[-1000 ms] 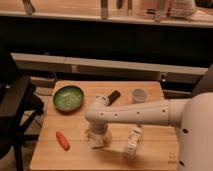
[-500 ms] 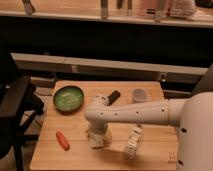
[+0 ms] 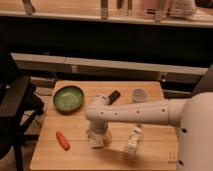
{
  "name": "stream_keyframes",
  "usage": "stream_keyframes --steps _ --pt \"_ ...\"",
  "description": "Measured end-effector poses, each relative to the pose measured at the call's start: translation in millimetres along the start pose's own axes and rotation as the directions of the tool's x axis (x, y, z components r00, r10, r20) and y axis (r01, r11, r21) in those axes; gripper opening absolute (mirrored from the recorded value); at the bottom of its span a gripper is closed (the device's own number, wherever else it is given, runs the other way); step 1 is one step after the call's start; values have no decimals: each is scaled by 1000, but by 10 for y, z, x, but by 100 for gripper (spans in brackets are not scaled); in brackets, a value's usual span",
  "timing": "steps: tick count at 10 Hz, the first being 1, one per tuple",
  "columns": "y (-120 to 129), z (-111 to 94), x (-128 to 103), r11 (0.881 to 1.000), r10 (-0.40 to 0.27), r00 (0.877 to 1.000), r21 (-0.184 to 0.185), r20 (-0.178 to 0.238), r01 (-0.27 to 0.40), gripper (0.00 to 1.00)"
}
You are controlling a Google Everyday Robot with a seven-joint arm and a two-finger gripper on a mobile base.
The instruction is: Place the white sponge in the ceramic cup
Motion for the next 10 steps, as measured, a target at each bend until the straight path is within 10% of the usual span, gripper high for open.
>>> stream_keyframes --steps 5,10 --pt "32 -5 16 1000 2 1000 -4 9 -2 70" --pt "21 -229 97 1000 3 1000 -8 4 -2 26"
